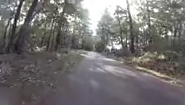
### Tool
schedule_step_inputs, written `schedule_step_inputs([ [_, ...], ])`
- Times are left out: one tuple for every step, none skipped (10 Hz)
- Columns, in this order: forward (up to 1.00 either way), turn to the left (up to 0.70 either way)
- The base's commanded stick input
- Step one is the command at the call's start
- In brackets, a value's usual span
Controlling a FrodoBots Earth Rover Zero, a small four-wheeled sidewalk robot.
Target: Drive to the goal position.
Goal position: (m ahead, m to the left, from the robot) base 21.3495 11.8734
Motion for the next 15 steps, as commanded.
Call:
schedule_step_inputs([
  [0.70, -0.01],
  [0.70, -0.01],
  [0.70, -0.01],
  [0.70, -0.01],
  [0.70, -0.01],
  [0.70, -0.01],
  [0.70, -0.01],
  [0.70, -0.01],
  [0.70, -0.01],
  [0.70, -0.01],
  [0.70, -0.01],
  [0.70, -0.01],
  [0.70, -0.01],
  [0.70, -0.01],
  [0.70, -0.01],
])
